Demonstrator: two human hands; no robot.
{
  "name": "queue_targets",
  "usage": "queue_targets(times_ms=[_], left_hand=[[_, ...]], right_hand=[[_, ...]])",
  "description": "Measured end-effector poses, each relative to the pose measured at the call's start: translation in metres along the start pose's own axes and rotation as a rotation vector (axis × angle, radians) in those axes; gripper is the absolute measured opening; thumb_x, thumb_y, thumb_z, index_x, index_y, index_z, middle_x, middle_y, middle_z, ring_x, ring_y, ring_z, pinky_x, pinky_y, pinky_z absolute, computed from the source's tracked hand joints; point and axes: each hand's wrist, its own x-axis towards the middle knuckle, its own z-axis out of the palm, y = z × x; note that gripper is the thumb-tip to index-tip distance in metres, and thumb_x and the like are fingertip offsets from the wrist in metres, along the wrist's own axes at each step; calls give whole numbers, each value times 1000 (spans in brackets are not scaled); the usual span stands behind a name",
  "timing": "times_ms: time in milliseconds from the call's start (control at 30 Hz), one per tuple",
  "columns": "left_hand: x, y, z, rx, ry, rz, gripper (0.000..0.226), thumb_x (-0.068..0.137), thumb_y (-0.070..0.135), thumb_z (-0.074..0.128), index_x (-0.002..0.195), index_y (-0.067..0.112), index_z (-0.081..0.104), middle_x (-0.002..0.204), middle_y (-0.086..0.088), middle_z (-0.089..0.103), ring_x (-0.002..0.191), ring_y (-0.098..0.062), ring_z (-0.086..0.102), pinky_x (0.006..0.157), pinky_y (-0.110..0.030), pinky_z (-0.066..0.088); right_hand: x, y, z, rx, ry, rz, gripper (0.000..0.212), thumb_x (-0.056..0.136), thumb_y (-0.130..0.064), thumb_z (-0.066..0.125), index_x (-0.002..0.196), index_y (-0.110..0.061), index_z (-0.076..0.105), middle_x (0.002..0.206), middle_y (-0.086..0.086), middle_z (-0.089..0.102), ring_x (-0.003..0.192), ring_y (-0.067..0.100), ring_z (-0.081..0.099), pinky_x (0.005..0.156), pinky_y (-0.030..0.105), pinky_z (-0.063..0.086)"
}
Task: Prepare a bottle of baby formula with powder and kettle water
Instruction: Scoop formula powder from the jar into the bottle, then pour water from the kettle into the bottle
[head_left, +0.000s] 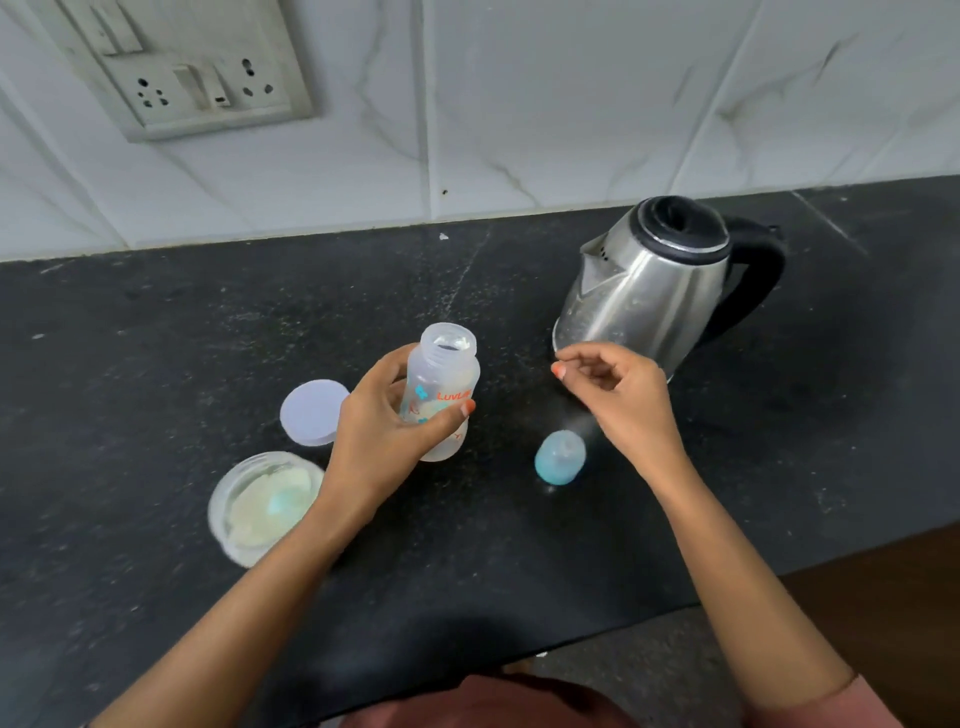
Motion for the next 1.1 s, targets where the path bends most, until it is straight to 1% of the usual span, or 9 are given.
queue_targets(times_ms=[200, 267, 367, 567, 667, 800, 933, 1000, 1100], left_hand=[[26, 5, 49, 12, 54, 4, 52, 66, 18, 80, 97, 45, 48, 103, 15, 62, 97, -3, 60, 84, -25, 48], [34, 5, 63, 11, 68, -4, 52, 67, 17, 80, 95, 46, 47, 100, 21, 59, 95, 2, 58, 81, -20, 46], [45, 2, 80, 20, 89, -17, 52, 66, 18, 81, 100, 41, 49, 100, 21, 59, 95, 1, 58, 81, -20, 46], [65, -4, 104, 35, 106, -17, 53, 66, 19, 81, 105, 37, 50, 99, 22, 59, 96, -1, 59, 82, -20, 47], [73, -6, 111, 38, 105, -17, 53, 66, 19, 81, 105, 38, 49, 100, 22, 59, 96, -1, 59, 82, -20, 47], [82, -10, 118, 45, 104, -24, 54, 66, 20, 81, 108, 35, 51, 101, 21, 59, 96, 0, 59, 82, -19, 47], [87, -15, 121, 37, 104, -35, 56, 65, 21, 82, 112, 31, 53, 105, 14, 62, 99, -4, 60, 88, -27, 49], [89, -17, 122, 36, 102, -37, 56, 64, 22, 82, 112, 30, 53, 107, 11, 63, 100, -6, 60, 89, -30, 49], [91, -20, 121, 37, 92, -43, 58, 64, 23, 82, 114, 29, 53, 109, 8, 64, 101, -6, 60, 90, -31, 49]], right_hand=[[37, 24, -56, 91, 170, -47, 13, 81, -11, 67, 88, -23, 67, 82, -7, 66, 75, 1, 61, 72, 10, 47], [51, 29, -73, 134, 259, -82, 12, 82, -10, 66, 88, -20, 67, 80, -12, 67, 75, -1, 61, 71, 10, 46], [73, 38, -95, 196, 414, -136, 9, 82, -10, 66, 88, -16, 67, 71, -21, 67, 71, -5, 60, 69, 9, 44], [114, 64, -136, 201, 524, -222, 12, 76, -26, 70, 86, -31, 63, 89, -9, 59, 83, 8, 58, 78, 22, 47], [130, 78, -155, 204, 443, -180, 23, 70, -34, 71, 92, -33, 62, 97, -10, 56, 92, 5, 57, 87, 21, 47], [144, 92, -165, 375, 187, -80, 39, 58, -52, 78, 89, -31, 68, 89, -14, 68, 89, -2, 60, 82, 14, 46], [156, 103, -165, 380, 12, -50, 56, 47, -72, 72, 85, -31, 71, 84, -15, 72, 90, 3, 63, 86, 20, 49], [158, 103, -165, 402, -48, -62, 56, 47, -75, 70, 83, -32, 72, 77, -15, 71, 79, 2, 63, 74, 18, 51], [158, 98, -161, 453, -84, -94, 51, 49, -74, 69, 77, -32, 72, 65, -15, 67, 58, -1, 58, 49, 12, 44]])
